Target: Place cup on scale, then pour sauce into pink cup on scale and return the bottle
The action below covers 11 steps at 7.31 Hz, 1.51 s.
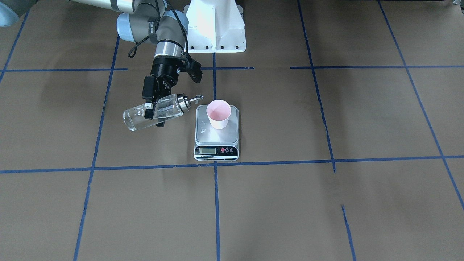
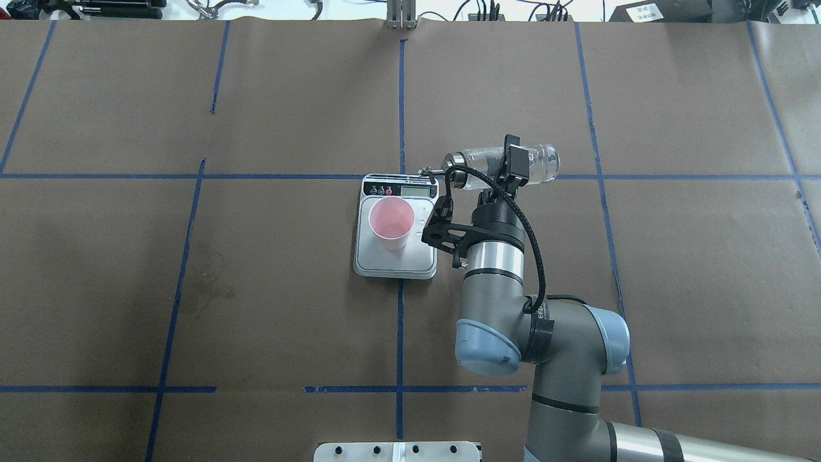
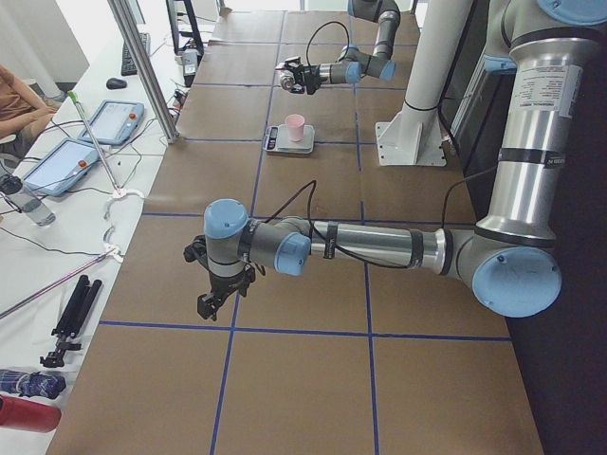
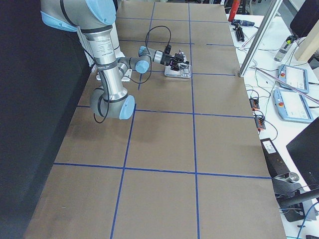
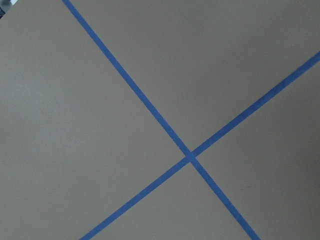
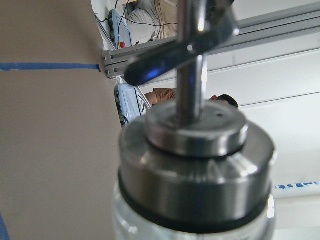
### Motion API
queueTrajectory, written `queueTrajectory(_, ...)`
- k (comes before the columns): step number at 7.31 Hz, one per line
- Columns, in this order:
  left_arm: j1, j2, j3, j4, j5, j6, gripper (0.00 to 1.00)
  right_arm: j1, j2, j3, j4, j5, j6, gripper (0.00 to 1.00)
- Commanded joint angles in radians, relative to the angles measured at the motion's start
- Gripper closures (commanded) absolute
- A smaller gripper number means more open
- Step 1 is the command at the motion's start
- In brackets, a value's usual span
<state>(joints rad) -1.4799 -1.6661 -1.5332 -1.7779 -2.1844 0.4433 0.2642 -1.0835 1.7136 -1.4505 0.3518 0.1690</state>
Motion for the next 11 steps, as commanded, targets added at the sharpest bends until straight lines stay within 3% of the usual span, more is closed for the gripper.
queueTrajectory(1,-0.005,-0.001,0.002,0.0,0.0,0.0,0.0,-0.002,0.014,-0.029,-0.001,-0.01,-0.006,1.0)
queueTrajectory(8,-0.005,-0.004,0.015,-0.002,0.0,0.003,0.0,-0.025,0.014,-0.046,-0.036,-0.108,-0.189,1.0)
queueTrajectory(11,-0.007,-0.004,0.015,-0.002,0.0,0.005,0.0,-0.025,0.014,-0.048,-0.036,-0.111,-0.192,1.0)
